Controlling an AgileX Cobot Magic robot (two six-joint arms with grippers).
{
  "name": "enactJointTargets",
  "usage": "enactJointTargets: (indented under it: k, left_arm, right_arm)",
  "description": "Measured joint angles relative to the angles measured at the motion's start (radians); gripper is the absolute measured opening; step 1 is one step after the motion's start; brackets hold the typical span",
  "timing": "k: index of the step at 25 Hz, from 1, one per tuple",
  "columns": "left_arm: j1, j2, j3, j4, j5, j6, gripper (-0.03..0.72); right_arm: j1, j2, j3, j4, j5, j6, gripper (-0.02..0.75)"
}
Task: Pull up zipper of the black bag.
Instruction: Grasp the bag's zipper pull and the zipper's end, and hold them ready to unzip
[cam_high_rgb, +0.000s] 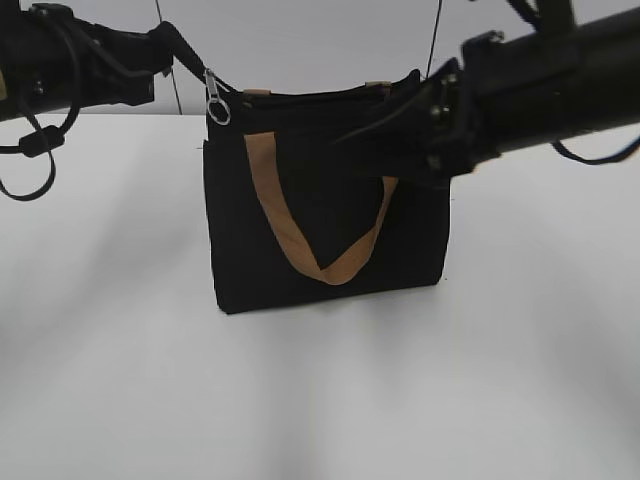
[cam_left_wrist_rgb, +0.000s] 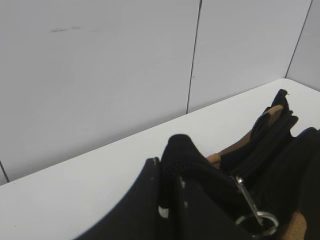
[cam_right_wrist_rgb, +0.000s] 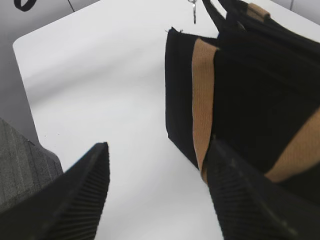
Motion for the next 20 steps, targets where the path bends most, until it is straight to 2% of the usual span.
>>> enactJointTargets:
  k: [10,15,20]
  left_arm:
    - [0.000,0.000,0.000,0.000,0.000,0.000,0.016]
    - [0.000,0.000,0.000,0.000,0.000,0.000,0.016]
    - [0.000,0.000,0.000,0.000,0.000,0.000,0.016]
  right_arm:
    - [0.144,0.354,-0.378,-0.012,0.005,-0.040,0.468]
    - [0.176,0.459,-0.488,-0.015,0.000,-0.053,0.467]
    - [0.182,0.514,-0.521,-0.014,-0.029,-0.053,0.467]
